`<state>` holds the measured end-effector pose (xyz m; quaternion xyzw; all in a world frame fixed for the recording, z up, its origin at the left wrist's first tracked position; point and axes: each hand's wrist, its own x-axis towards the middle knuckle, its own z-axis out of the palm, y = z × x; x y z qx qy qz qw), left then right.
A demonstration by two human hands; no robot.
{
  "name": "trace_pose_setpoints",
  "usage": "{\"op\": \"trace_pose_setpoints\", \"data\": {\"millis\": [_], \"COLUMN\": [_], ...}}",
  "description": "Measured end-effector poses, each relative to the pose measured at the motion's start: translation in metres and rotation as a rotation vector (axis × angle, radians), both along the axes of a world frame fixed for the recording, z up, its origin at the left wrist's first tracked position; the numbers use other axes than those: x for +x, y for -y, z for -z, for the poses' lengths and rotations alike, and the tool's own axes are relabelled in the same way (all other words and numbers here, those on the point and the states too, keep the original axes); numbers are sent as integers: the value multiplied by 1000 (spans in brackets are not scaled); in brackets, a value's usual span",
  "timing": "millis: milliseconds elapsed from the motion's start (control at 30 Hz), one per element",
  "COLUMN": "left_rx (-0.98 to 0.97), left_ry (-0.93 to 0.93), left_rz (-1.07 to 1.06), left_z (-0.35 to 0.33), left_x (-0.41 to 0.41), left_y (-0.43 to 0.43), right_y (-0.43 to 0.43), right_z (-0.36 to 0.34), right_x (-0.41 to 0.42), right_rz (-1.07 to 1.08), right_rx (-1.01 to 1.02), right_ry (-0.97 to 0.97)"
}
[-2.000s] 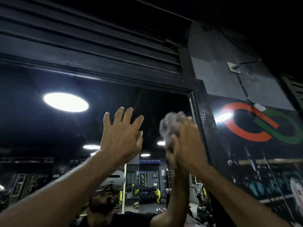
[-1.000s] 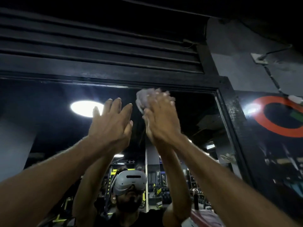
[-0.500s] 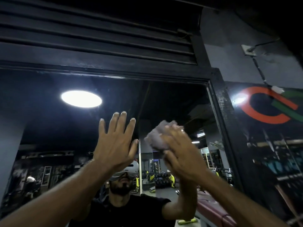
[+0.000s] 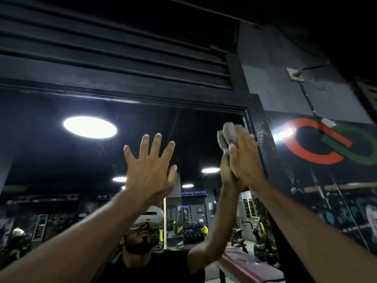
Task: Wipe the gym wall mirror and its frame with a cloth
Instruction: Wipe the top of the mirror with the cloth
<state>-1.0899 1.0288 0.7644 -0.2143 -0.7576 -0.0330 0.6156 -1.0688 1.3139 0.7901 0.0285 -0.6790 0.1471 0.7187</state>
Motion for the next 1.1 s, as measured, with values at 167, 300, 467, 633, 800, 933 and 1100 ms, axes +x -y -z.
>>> {"op": "trace_pose_setpoints", "data": {"millis": [167,300,467,633,800,933,1100], "left_rx": [92,65,75,79,103,63,42], "left_ry": [4,8,33,-5,-3,-10,-16], "left_rz": [10,-67,-90,-60,-69,-120,-87], "left_z": [-17,-12,-20,-29,-37,-33,-38], "left_x": [2,-3,-12,-17,-28,-33,-41], "left_y": [18,65,124,137,170,204,228], "right_y": [44,88,77,180,198,178,288], "right_z": [4,74,-19,-79,-26,-34,-69], "right_x": [-7,0,5,-16,-9,-19,-32], "right_rz": [43,76,77,149,69,75,75], "right_rx": [-29,300,318,-144,564,208,-31], "right_ry": [32,190,122,44,113,-25,-7]}}
